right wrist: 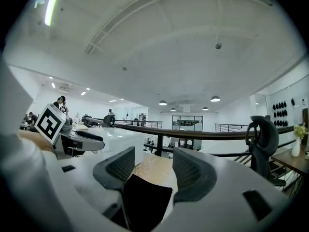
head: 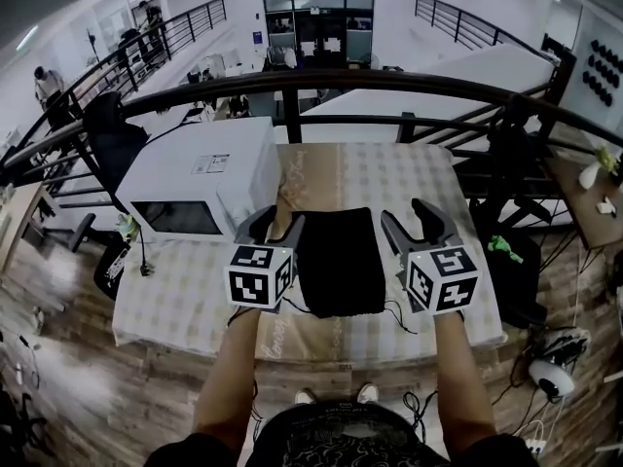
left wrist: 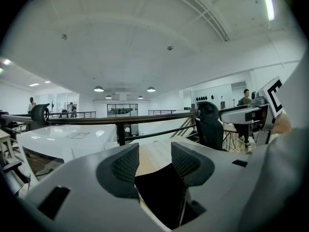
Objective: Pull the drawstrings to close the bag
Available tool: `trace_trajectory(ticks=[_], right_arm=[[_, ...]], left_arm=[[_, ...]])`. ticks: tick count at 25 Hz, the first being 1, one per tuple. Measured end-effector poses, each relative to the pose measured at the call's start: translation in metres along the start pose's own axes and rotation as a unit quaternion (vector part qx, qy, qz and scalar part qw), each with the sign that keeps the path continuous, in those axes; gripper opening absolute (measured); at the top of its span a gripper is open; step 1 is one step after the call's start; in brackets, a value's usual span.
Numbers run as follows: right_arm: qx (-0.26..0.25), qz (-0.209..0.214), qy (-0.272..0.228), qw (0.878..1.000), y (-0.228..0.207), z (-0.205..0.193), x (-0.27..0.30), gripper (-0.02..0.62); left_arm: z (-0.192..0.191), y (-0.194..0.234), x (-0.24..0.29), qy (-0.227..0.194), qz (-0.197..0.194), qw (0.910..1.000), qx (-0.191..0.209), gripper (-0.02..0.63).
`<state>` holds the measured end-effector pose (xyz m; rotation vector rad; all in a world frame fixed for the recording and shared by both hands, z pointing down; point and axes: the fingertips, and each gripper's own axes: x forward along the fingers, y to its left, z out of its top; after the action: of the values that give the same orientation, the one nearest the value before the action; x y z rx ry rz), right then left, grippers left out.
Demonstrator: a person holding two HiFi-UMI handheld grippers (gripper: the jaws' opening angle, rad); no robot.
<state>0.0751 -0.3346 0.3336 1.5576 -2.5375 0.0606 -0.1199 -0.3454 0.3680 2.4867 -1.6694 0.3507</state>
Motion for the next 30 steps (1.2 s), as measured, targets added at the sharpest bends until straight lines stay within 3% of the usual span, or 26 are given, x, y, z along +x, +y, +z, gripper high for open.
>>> trace_trajectory(ticks=[9, 17, 23, 30], right_arm=[[-0.016, 0.055, 0.032, 0.998, -0.009, -0.025, 0.006, 0.245], [-0.042, 0.112, 0.087, 0.989, 0.000, -0.063, 0.002, 0.244], [-0.035, 0.117, 0.120, 0.985, 0.000, -0.095, -0.002, 0.196], [-0.048, 0.142, 0.168, 0.974, 0.010, -0.140, -0.008, 0.199]], left_arm=[[-0.015, 0.004, 0.003, 0.021, 0.016, 0.9997, 0.003, 0.209], [-0.045, -0.006, -0.001, 0.044, -0.026, 0.9984, 0.024, 0.209], [-0.072, -0.007, -0.003, 0.070, -0.045, 0.9960, 0.033, 0.209], [-0.117, -0.013, -0.006, 0.121, -0.098, 0.9860, 0.059, 0.209]])
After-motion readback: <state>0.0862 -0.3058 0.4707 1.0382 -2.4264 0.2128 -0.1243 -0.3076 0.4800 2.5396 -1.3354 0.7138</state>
